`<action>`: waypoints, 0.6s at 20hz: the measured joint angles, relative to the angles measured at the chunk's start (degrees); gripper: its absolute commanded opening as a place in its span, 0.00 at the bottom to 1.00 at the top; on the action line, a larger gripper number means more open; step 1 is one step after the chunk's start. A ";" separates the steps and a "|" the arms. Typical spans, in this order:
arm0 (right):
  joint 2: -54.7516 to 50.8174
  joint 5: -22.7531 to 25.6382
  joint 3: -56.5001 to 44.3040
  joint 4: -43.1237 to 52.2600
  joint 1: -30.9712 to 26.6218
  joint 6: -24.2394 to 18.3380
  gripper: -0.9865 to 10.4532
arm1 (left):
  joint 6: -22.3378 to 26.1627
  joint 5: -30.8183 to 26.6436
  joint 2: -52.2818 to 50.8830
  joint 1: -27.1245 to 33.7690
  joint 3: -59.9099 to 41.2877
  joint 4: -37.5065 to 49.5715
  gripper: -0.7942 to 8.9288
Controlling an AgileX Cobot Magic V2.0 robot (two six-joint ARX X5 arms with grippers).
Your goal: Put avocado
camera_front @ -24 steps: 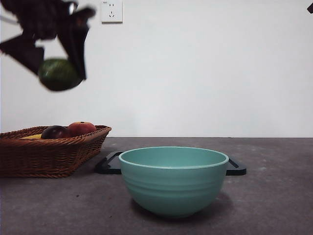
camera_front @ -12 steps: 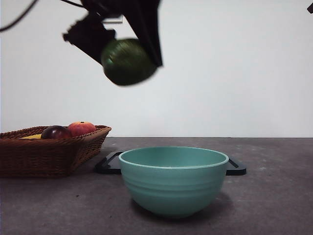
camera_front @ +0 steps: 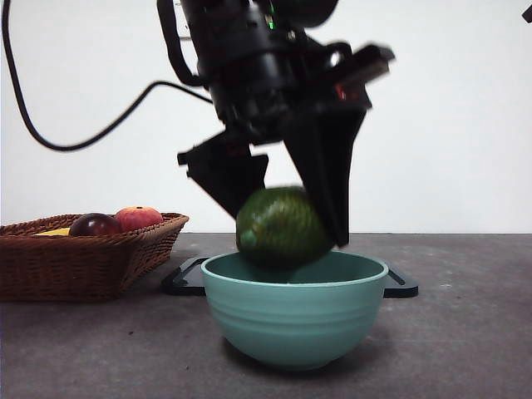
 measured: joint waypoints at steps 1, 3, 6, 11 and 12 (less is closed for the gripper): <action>0.00 0.00 0.00 0.00 0.00 0.00 0.55 | 0.00 0.00 1.07 -0.02 0.00 0.28 0.24; 0.00 0.00 0.00 0.00 0.00 0.00 0.55 | 0.00 -0.22 3.04 -0.11 0.00 1.27 0.24; 0.00 0.00 0.00 0.00 0.00 0.00 0.55 | 0.00 -1.86 5.22 -0.22 0.00 1.86 0.24; 0.00 0.00 0.00 0.00 0.00 0.00 0.55 | 0.00 -2.91 5.90 -0.37 0.00 2.82 0.24; 0.00 0.00 0.00 0.00 0.00 0.00 0.55 | 0.00 -2.93 5.92 -0.46 0.00 2.82 0.24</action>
